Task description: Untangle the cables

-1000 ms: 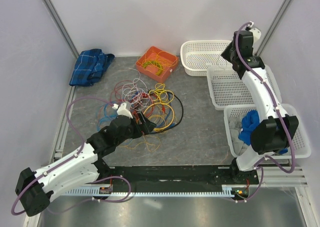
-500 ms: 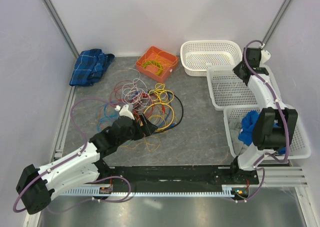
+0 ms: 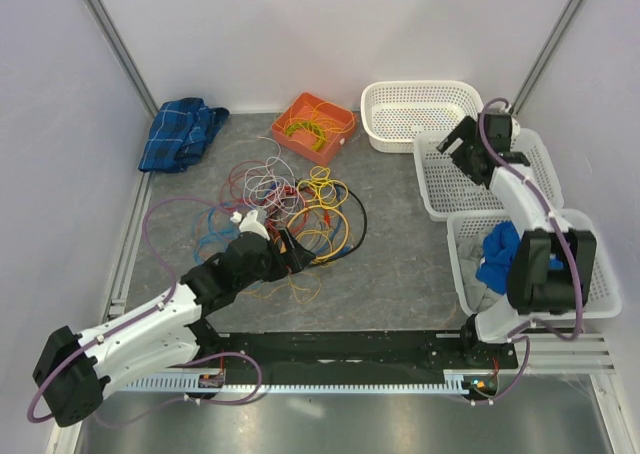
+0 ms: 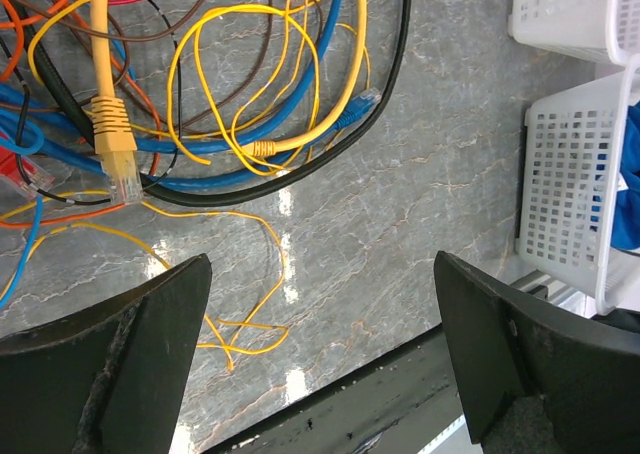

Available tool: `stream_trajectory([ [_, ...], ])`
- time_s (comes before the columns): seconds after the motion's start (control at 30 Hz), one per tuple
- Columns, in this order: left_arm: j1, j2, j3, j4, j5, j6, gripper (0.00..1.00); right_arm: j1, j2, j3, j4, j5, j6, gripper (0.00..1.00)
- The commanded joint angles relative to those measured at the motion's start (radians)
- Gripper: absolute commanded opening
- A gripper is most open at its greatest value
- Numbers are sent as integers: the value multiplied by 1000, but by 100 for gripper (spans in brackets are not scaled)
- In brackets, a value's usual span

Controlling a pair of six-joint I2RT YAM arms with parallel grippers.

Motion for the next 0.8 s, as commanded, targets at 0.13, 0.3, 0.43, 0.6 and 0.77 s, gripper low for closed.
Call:
stream_trajectory([
  [0.13, 4, 11, 93, -29, -61, -17, 100, 332, -360, -230, 191, 106, 5, 97],
  [0.3, 4, 57, 184, -105, -162, -4, 100, 556, -439, -418, 358, 112, -63, 94],
  [0.43, 7, 121, 256, -184, -256, 4, 100, 728, -385, -511, 443, 94, -119, 93],
  [0.6, 51, 213, 317, -228, -314, 38, 100, 858, -333, -596, 521, 129, -155, 93],
  [0.77, 116, 333, 368, -222, -253, 62, 98, 924, -375, -678, 587, 169, -146, 92],
])
